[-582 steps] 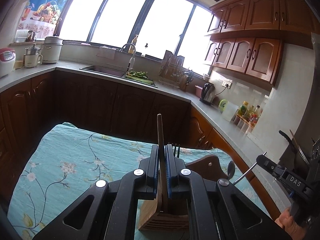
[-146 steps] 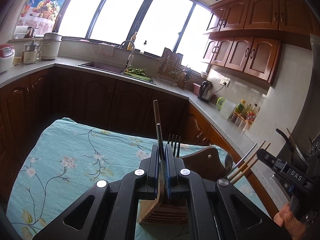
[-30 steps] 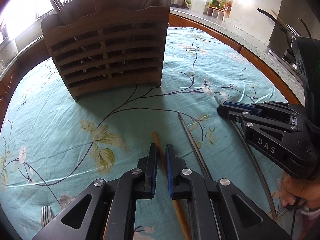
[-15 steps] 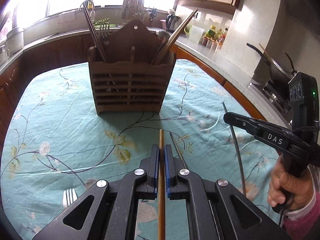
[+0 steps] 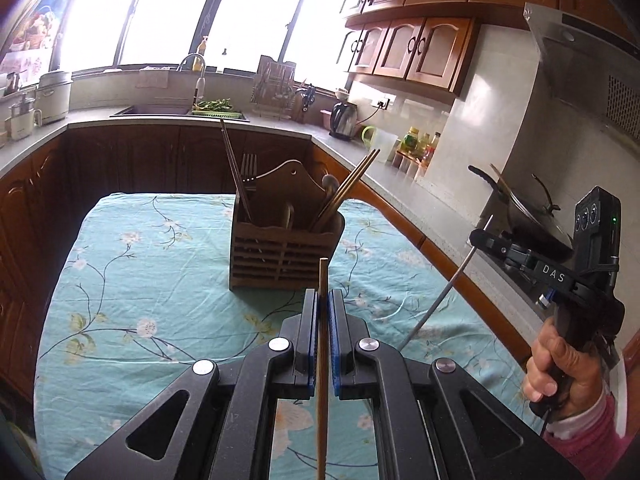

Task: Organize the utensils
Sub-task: 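Lift both held chopsticks and carry them over the caddy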

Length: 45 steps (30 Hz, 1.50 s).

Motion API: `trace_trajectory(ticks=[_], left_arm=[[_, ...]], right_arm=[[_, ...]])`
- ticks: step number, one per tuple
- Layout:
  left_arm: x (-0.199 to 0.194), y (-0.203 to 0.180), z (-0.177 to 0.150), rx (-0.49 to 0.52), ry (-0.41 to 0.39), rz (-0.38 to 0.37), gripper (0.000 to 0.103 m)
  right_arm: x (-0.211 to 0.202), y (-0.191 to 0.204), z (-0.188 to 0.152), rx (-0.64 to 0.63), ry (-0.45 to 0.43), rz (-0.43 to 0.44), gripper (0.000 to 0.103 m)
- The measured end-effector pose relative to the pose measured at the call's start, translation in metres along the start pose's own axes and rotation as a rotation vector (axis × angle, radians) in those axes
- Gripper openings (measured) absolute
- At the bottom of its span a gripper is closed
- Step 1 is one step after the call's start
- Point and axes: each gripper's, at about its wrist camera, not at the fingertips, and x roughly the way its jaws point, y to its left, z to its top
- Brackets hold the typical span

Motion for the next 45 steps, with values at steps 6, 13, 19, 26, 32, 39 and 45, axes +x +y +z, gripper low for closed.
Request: trace_trajectory(ticks=[6, 13, 19, 26, 32, 39, 45], left_arm=[[-0.009, 0.011, 0.006, -0.018, -0.039, 0.003, 0.003], [-0.005, 0.021, 0.018, -0.026, -0.074, 0.015, 0.003], [0.0, 0.027, 0.034, -0.027, -0.119, 0.02, 0.003], [0.005, 0.031, 0.061, -0.012, -0.207, 0.043, 0.003], [0.014, 0.032, 0.091, -0.012, -0.292, 0.051, 0.003], [0.051, 0.045, 0.113, -0.04, -0.361, 0.084, 0.003], [0.095, 0.059, 0.119, -0.088, -0.409, 0.132, 0.003]], right_arm=[[-0.002, 0.012, 0.012, -0.02, -0.032, 0.013, 0.005], [0.005, 0.015, 0.021, -0.026, -0.049, 0.019, 0.005], [0.011, 0.016, 0.031, -0.028, -0.069, 0.014, 0.005], [0.022, 0.017, 0.053, -0.021, -0.111, 0.015, 0.005], [0.033, 0.022, 0.082, -0.028, -0.17, 0.011, 0.005], [0.056, 0.02, 0.11, -0.026, -0.208, -0.02, 0.005], [0.076, 0.015, 0.118, -0.038, -0.219, -0.045, 0.005]])
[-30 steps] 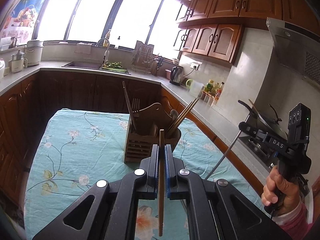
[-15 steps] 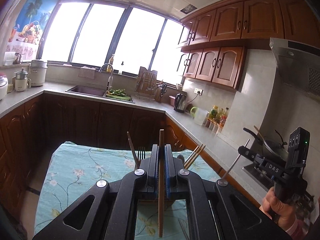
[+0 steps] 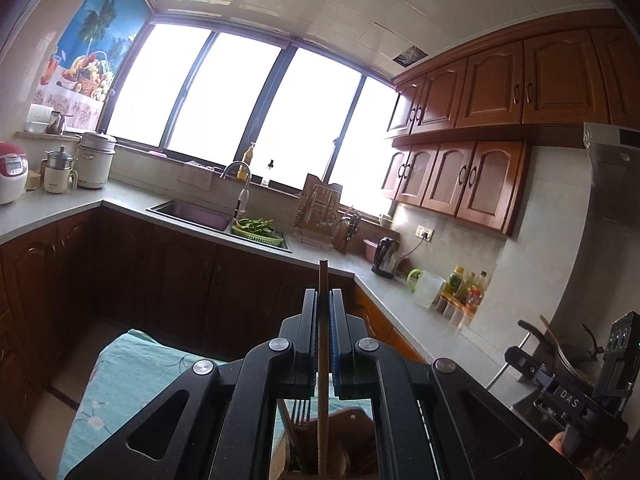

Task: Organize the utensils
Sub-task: 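Lift both held chopsticks and carry them over the caddy, then lower both chopsticks into the caddy and open both tools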

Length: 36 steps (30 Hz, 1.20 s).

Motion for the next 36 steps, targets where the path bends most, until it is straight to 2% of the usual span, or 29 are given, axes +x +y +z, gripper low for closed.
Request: trace_trajectory(ticks=[9, 15, 21, 23, 29, 36], left_arm=[[0.05, 0.002, -0.053, -0.075, -0.002, 0.069, 0.003], [0.066, -0.004, -0.085, -0.054, 0.057, 0.072, 0.003], [0.082, -0.001, -0.091, -0.045, 0.124, 0.059, 0.003], [0.081, 0.001, -0.085, -0.03, 0.125, 0.063, 0.003], [0.078, 0.01, -0.068, -0.03, 0.142, 0.06, 0.003], [0.074, 0.013, -0.067, -0.022, 0.15, 0.065, 0.004]], right_arm=[[0.03, -0.009, -0.035, 0.035, 0.023, -0.026, 0.005], [0.045, -0.019, -0.058, 0.074, 0.082, -0.022, 0.005], [0.058, -0.022, -0.078, 0.095, 0.161, -0.01, 0.005], [0.062, -0.022, -0.084, 0.096, 0.182, -0.01, 0.005], [0.063, -0.022, -0.081, 0.097, 0.189, -0.014, 0.005], [0.063, -0.021, -0.082, 0.096, 0.191, -0.018, 0.005]])
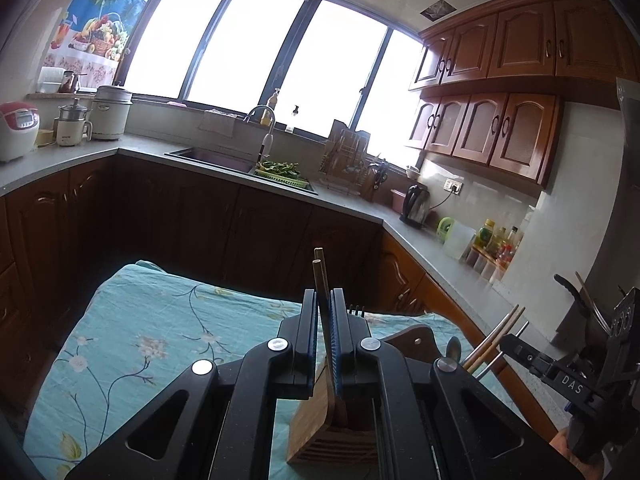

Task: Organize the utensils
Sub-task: 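Lower both chopsticks into the caddy and open both tools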

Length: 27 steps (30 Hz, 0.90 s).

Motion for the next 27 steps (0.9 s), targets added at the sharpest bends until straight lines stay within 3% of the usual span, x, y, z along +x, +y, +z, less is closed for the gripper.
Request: trace_trajectory(ticks=[8, 11, 13, 17, 19, 21, 22, 24, 25, 27], left_arm=[[-0.001, -0.002, 0.003, 0.009, 0.026, 0.005, 0.005], [-0.004, -0.003, 0.004, 0.008, 0.033, 0.005, 0.006], [-0.006, -0.003, 0.005, 0.009, 0.032, 0.006, 0.011], [-0.011, -0.005, 0.007, 0.013, 0.025, 0.02, 0.021], [-0.014, -0.005, 0.007, 0.013, 0.027, 0.025, 0.025], [-0.018, -0.005, 0.006, 0.013, 0.024, 0.043, 0.045], [-0.022, -0.005, 0.004, 0.015, 0.016, 0.052, 0.05], [-0.029, -0.006, 0.001, 0.021, 0.007, 0.091, 0.074], [-0.033, -0.006, -0.001, 0.021, 0.002, 0.117, 0.08], [-0.04, -0.007, -0.007, 0.017, -0.001, 0.126, 0.083]], right_arm=[[0.0, -0.005, -0.003, 0.023, 0.003, 0.01, 0.01], [-0.004, -0.006, -0.003, 0.027, -0.001, 0.006, 0.02], [-0.007, -0.006, -0.002, 0.029, -0.01, 0.003, 0.031], [-0.011, -0.008, -0.002, 0.034, -0.016, -0.007, 0.034], [-0.013, -0.01, -0.001, 0.04, -0.018, -0.006, 0.041], [-0.016, -0.011, -0.002, 0.045, -0.022, -0.009, 0.053], [-0.017, -0.012, -0.003, 0.047, -0.026, -0.006, 0.065], [-0.021, -0.014, -0.007, 0.051, -0.038, 0.01, 0.084], [-0.023, -0.014, -0.009, 0.046, -0.046, 0.008, 0.091], [-0.028, -0.012, -0.013, 0.034, -0.053, -0.005, 0.092]])
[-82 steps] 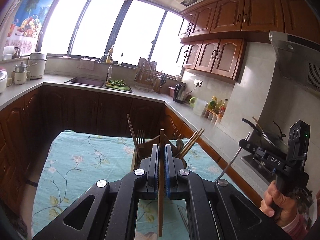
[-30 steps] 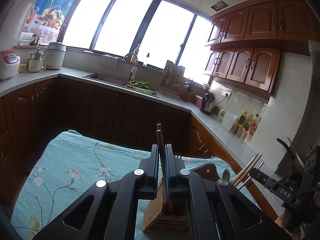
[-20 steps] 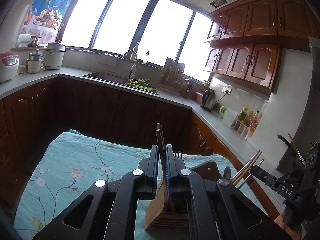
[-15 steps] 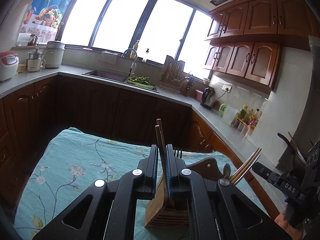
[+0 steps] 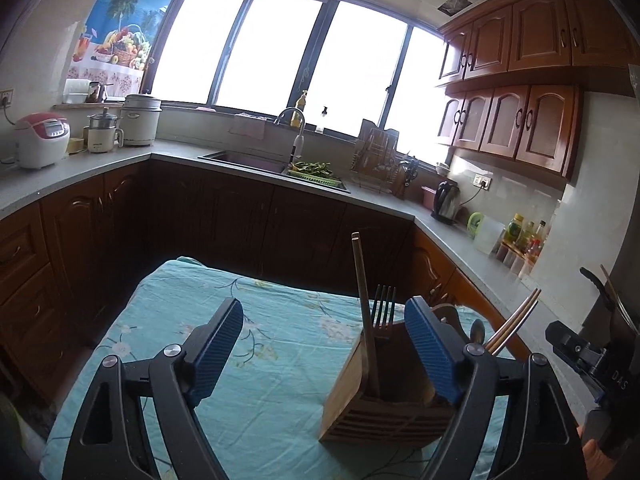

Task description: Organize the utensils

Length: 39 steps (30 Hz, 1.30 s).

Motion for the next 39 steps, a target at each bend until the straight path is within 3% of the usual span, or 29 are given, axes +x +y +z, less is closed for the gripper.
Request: trace_trajectory(ticks=[6, 16, 28, 39], left_arm=[[-0.028, 0.003, -0.014, -0.02, 0.023, 0.007, 0.087], [-0.098, 0.002, -0.035, 0.007, -0.004, 0.014, 0.099], [-0.203, -0.001, -0.07, 0.086, -0.096, 0.009, 0.102], [-0.258, -0.011, -0.136, 0.168, -0.036, 0.042, 0.102]], right_arm=[[-0.016, 0.001, -0.013, -0.001, 0.013, 0.039, 0.092], [-0.066, 0.028, -0.036, -0.098, -0.02, 0.088, 0.094], [-0.146, 0.052, -0.054, -0.199, -0.062, 0.102, 0.103], [-0.211, 0.046, -0.106, -0.192, -0.069, 0.065, 0.103]])
